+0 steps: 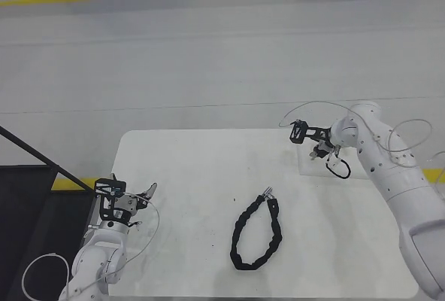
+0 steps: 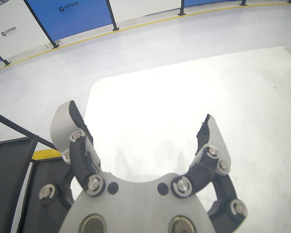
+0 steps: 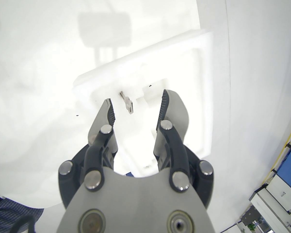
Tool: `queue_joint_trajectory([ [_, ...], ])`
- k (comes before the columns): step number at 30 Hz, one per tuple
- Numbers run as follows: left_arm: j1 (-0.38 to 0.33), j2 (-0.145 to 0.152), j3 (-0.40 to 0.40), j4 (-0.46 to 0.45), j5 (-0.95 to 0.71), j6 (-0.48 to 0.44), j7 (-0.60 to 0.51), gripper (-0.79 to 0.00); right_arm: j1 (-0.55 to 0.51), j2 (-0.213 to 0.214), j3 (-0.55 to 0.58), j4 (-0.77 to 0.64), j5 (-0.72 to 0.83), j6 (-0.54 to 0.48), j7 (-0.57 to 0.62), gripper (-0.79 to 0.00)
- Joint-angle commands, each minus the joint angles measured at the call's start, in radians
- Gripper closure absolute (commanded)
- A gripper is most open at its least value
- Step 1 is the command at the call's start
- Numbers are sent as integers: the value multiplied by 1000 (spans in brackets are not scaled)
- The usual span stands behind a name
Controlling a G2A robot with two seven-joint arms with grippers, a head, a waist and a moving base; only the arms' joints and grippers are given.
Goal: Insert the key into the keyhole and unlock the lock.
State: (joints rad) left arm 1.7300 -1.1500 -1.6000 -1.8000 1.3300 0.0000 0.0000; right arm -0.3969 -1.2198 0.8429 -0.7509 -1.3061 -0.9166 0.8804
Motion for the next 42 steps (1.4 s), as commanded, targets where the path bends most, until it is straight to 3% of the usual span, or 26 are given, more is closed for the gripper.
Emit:
queue_joint_trajectory([
  [1,0,0,0,0,0,0,0,-785,10,-6,-15,22,-8,4,0,-385],
  [34,0,0,0,0,0,0,0,-785,93,-84,-137,237,-39,9,-77,-289],
  [42,0,0,0,0,0,0,0,-785,101,-98,-155,265,-42,-16,-82,-123],
])
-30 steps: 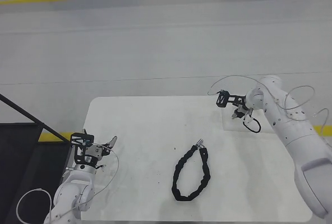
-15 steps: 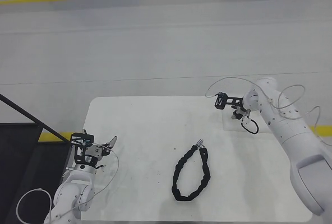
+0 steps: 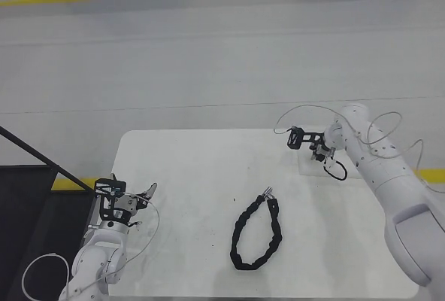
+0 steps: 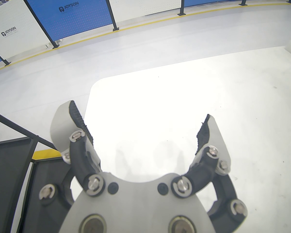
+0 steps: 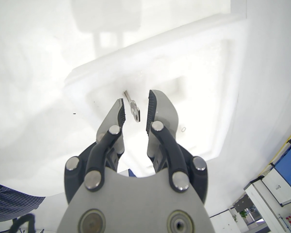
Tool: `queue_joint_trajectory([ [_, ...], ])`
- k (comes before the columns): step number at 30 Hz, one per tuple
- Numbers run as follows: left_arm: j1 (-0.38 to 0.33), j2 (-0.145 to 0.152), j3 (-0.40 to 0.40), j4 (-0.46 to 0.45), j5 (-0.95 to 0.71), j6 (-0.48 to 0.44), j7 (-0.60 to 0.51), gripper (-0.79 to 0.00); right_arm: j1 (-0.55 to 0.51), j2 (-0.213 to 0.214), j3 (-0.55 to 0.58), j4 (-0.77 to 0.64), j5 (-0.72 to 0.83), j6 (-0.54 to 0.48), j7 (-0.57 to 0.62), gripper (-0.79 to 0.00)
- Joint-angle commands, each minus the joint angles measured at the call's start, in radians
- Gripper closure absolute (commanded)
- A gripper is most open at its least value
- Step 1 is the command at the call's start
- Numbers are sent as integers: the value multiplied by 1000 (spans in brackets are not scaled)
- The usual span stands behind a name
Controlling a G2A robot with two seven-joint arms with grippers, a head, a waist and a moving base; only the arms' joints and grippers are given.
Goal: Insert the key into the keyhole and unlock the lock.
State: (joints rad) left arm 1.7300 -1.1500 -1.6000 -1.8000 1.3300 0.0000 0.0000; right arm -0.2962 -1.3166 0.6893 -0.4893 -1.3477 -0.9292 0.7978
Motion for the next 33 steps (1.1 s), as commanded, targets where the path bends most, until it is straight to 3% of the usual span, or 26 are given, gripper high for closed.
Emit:
queue_joint_trajectory([
  [1,0,0,0,0,0,0,0,-785,1,-3,-4,9,1,-7,1,-52],
  [2,0,0,0,0,0,0,0,-785,2,-4,-6,13,0,-8,2,0],
  [18,0,0,0,0,0,0,0,-785,21,-5,-29,11,-22,-83,-29,0],
  [33,0,0,0,0,0,0,0,-785,34,31,-50,-36,-16,-83,-36,0],
])
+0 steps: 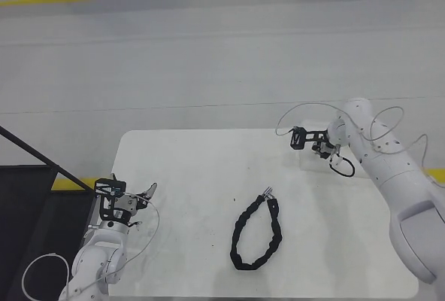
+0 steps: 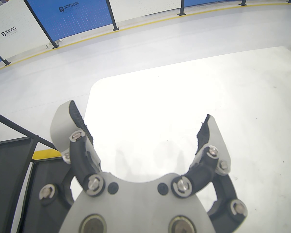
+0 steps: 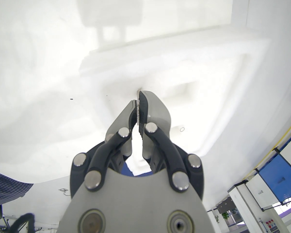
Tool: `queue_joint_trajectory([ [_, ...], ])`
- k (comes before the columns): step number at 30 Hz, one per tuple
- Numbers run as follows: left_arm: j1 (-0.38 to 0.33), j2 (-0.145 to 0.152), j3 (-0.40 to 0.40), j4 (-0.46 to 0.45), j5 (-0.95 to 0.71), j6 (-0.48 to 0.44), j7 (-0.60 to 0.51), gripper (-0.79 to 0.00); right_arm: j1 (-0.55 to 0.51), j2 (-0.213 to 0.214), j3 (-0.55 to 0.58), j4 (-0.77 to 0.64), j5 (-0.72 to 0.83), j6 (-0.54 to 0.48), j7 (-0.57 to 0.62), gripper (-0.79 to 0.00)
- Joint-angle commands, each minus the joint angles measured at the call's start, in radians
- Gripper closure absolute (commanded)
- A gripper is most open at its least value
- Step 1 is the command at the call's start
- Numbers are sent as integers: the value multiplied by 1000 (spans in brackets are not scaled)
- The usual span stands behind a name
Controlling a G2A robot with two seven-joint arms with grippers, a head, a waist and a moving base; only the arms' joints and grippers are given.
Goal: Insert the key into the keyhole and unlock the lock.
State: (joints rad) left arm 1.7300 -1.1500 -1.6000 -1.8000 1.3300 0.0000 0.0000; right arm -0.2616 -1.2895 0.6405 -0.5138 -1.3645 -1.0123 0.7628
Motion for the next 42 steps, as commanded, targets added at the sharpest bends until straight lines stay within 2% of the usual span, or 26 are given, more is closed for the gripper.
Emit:
queue_joint_trajectory([
  [1,0,0,0,0,0,0,0,-785,-3,9,-3,-25,2,0,-1,0],
  [10,0,0,0,0,0,0,0,-785,-50,79,25,-268,-5,0,38,0],
  [20,0,0,0,0,0,0,0,-785,-190,222,164,-608,-12,4,49,0],
  [24,0,0,0,0,0,0,0,-785,-253,270,204,-704,19,0,45,0],
  [27,0,0,0,0,0,0,0,-785,-278,292,186,-706,78,1,46,0],
  [30,0,0,0,0,0,0,0,-785,-261,297,137,-658,143,9,54,0],
  [42,0,0,0,0,0,0,0,-785,-88,246,-137,-411,363,29,74,0],
])
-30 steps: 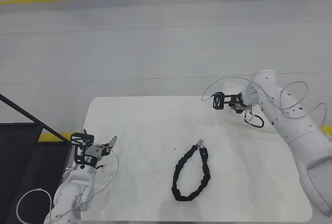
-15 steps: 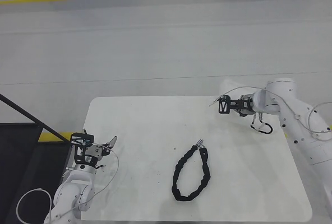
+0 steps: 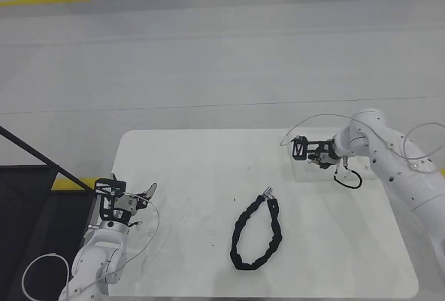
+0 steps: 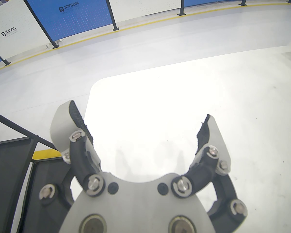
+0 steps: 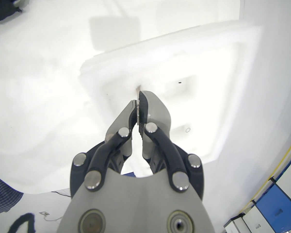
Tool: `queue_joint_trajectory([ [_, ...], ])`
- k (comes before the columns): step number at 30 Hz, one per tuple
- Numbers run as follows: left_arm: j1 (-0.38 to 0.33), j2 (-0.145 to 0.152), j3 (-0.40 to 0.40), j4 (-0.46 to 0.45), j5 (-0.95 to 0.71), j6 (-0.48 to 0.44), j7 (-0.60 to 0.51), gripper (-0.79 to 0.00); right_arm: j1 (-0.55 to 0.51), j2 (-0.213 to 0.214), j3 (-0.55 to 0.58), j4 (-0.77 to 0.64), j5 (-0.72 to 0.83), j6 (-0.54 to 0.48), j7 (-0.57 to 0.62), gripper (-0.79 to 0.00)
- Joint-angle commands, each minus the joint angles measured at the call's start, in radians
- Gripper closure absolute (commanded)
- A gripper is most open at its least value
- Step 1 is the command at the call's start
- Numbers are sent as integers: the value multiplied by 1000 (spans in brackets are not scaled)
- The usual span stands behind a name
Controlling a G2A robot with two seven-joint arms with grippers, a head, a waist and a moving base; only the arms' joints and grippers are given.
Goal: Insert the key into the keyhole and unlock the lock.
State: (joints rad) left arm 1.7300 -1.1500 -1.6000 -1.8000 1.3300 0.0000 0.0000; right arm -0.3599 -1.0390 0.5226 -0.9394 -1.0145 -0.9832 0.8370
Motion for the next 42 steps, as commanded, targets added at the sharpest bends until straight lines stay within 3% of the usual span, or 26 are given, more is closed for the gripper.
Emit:
queue_joint_trajectory([
  [1,0,0,0,0,0,0,0,-785,21,-10,-37,29,24,2,2,0],
  [11,0,0,0,0,0,0,0,-785,102,-62,-151,142,114,6,6,0],
  [21,0,0,0,0,0,0,0,-785,131,-49,-147,127,112,11,9,0],
  [30,0,0,0,0,0,0,0,-785,100,48,-38,34,70,-11,-47,0],
  [42,0,0,0,0,0,0,0,-785,-98,218,155,-166,75,-29,-176,0],
])
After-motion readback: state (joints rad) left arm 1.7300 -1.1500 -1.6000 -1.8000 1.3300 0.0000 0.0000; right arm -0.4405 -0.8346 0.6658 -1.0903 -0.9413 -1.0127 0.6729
